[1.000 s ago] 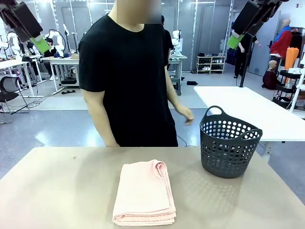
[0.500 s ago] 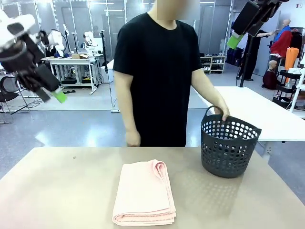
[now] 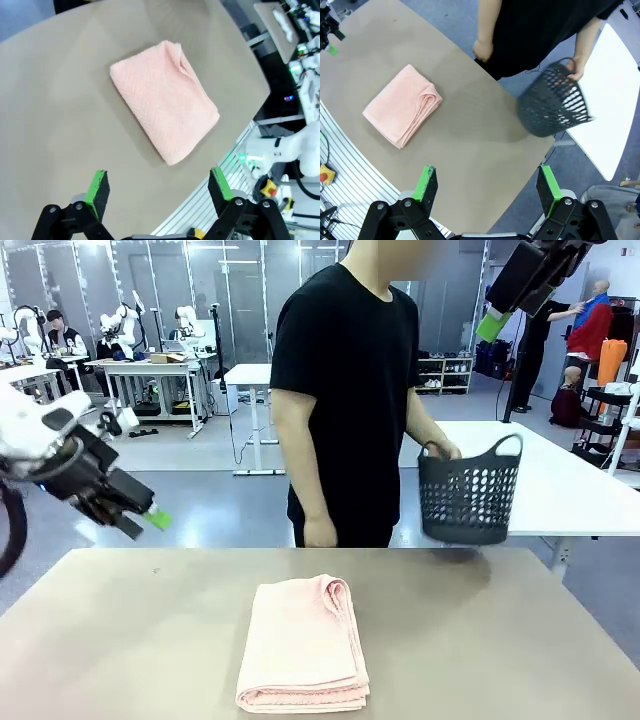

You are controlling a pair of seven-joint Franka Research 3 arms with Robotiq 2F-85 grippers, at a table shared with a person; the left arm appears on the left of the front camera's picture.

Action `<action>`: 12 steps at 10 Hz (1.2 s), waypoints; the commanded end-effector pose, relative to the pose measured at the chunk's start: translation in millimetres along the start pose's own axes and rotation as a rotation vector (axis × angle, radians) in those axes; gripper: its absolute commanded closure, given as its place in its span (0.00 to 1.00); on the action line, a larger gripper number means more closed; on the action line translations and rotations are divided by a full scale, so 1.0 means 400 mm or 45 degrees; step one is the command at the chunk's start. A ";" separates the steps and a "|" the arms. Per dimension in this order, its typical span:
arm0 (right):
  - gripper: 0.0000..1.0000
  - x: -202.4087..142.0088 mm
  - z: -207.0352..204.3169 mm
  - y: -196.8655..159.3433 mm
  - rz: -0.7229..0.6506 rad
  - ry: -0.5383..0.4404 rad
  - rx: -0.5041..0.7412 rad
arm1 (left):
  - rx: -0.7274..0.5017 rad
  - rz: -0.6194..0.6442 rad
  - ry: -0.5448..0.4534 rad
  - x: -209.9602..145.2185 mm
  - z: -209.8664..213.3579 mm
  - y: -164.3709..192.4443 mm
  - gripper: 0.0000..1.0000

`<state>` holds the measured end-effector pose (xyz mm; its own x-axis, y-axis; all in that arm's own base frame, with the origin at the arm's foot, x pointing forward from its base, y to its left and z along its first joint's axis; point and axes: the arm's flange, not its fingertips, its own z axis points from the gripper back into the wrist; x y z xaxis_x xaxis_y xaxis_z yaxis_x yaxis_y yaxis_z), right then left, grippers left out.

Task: Fold the towel.
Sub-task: Pick up the 100 cm Hotel Towel and place it on the left side of the table.

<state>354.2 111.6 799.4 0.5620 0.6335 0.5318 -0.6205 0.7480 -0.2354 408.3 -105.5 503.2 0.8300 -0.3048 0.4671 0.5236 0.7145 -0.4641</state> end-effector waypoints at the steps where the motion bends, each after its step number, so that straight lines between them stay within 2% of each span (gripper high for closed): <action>1: 0.00 -0.003 0.002 0.000 -0.001 -0.001 0.001 | -0.079 0.054 -0.103 -0.028 -0.077 0.044 0.00; 4: 0.00 -0.003 0.002 0.000 -0.001 -0.001 0.001 | -0.136 0.197 -0.161 -0.092 -0.213 0.119 0.00; 6: 0.00 -0.003 0.002 0.000 -0.001 -0.001 0.001 | -0.146 0.179 -0.190 -0.128 -0.268 0.143 0.00; 8: 0.00 -0.003 0.002 0.000 -0.001 -0.001 0.001 | -0.173 0.222 -0.198 -0.147 -0.294 0.149 0.00; 9: 0.00 -0.003 0.002 0.000 -0.001 -0.001 0.001 | -0.181 0.214 -0.147 -0.148 -0.293 0.147 0.00; 12: 0.00 -0.003 0.002 0.000 -0.001 -0.001 0.001 | -0.179 0.233 -0.163 -0.139 -0.272 0.144 0.00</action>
<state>354.3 111.5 799.4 0.5621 0.6334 0.5319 -0.6205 0.7481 -0.2353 412.7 -116.2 365.5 0.8882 -0.0951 0.4494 0.3941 0.6604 -0.6391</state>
